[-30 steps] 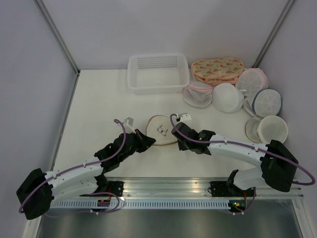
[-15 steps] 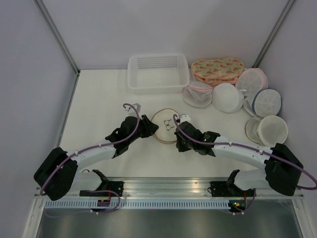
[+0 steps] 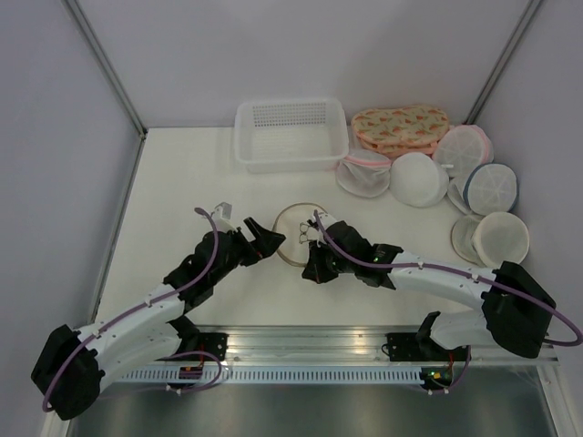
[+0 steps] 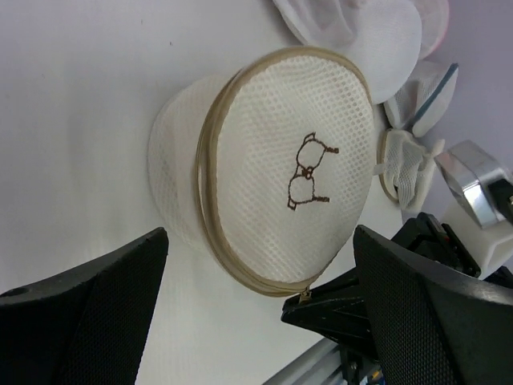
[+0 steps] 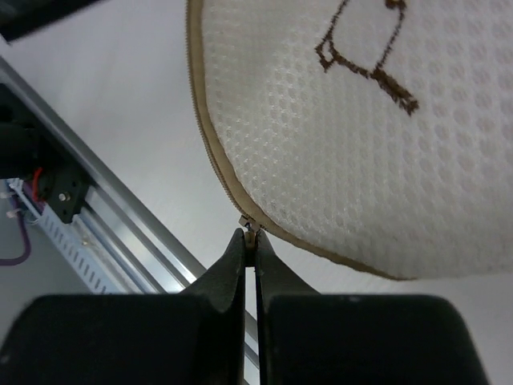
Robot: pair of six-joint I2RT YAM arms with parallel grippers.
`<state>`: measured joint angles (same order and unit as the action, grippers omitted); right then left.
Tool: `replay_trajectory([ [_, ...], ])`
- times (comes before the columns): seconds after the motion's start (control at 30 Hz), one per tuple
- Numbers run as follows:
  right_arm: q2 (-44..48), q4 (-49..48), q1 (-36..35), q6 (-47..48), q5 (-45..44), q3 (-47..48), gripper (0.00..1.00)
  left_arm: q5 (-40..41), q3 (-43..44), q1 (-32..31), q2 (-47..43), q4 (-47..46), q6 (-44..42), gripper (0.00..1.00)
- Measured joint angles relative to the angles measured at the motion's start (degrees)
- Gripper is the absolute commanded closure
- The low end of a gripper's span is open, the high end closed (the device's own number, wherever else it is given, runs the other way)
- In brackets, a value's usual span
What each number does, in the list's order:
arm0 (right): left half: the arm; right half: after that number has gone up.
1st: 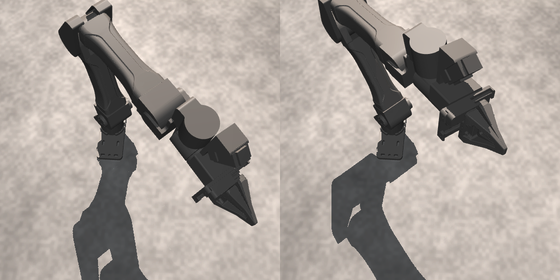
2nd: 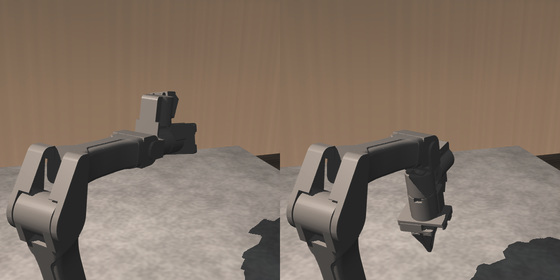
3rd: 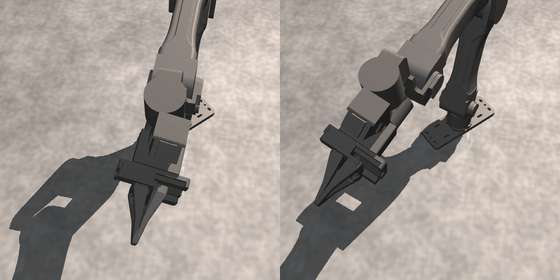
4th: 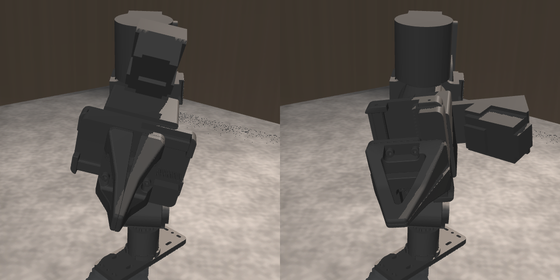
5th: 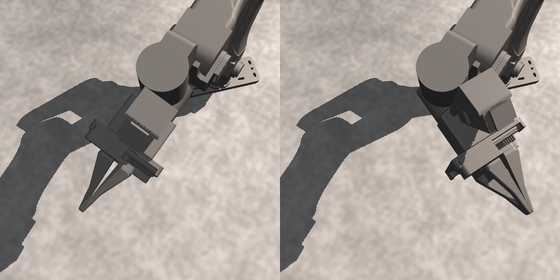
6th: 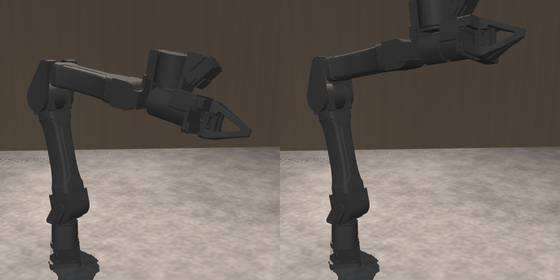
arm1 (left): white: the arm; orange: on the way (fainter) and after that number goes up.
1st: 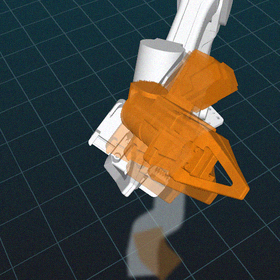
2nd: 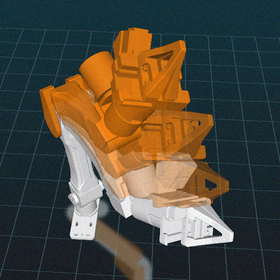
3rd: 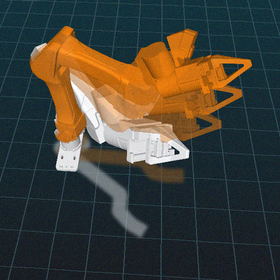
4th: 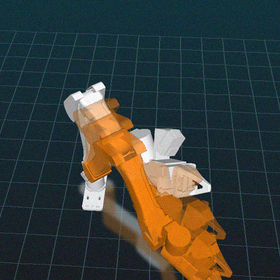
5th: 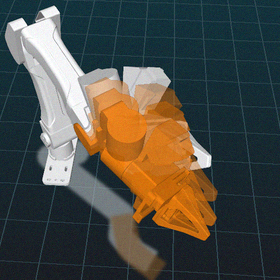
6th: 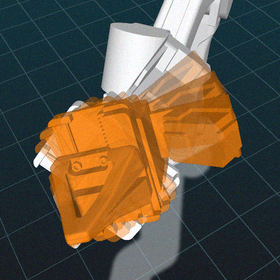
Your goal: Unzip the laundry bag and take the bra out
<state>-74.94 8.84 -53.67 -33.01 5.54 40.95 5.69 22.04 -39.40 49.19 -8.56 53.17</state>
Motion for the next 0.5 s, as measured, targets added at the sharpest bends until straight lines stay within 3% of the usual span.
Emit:
replay_trajectory([
  [0.33,-4.50,-11.41,-0.17,-1.62,10.75,-0.42,1.00,-6.67,-3.04,-3.17,6.10,-1.46,7.76,0.04],
  [0.43,-5.09,-12.76,-0.46,-1.90,11.89,-0.42,1.00,-7.48,-3.04,-3.52,7.41,-2.71,8.46,0.23],
  [0.47,-5.20,-13.03,-0.68,-1.90,12.13,-0.42,1.00,-7.63,-3.04,-3.56,7.72,-3.08,8.74,0.45],
  [0.5,-5.29,-13.11,-0.96,-1.90,12.20,-0.42,0.99,-7.78,-3.04,-3.54,7.98,-3.63,9.31,0.58],
])
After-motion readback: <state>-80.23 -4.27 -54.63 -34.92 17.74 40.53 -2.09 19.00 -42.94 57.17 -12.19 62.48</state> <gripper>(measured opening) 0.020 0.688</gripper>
